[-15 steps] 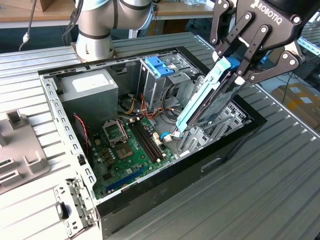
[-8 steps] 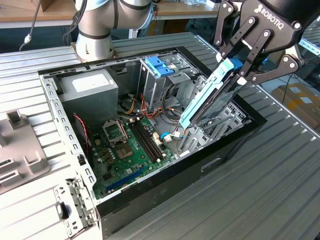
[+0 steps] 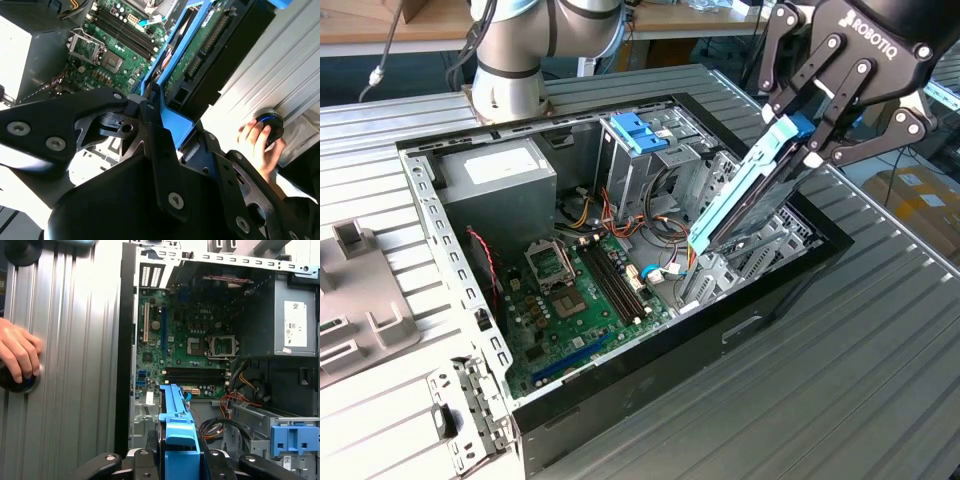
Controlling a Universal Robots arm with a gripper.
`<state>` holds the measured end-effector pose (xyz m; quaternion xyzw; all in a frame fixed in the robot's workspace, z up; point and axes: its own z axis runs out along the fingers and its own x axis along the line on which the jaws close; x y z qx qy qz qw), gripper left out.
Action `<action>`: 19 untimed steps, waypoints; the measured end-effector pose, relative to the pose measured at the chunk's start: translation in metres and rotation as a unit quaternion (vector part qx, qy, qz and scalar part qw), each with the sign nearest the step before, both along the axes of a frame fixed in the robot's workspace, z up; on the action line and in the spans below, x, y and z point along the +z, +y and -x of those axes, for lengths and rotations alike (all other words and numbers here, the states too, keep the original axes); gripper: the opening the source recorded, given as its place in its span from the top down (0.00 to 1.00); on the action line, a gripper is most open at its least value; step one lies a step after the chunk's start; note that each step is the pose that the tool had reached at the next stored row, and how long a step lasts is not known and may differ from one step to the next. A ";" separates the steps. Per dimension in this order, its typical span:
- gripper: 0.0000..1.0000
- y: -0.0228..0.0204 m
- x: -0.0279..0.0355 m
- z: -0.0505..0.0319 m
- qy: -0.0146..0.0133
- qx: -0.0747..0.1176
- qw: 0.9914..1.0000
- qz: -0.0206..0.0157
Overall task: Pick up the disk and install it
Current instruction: 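Pick up the disk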
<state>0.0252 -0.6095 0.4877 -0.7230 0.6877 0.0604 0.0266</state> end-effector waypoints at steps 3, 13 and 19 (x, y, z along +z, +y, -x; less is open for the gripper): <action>0.63 0.0000 -0.0009 -0.0088 0.000 0.000 1.000 0.000; 0.63 0.0032 -0.0094 -0.0304 0.001 -0.003 1.000 0.000; 0.63 0.0055 -0.0143 -0.0422 0.002 -0.005 1.000 0.000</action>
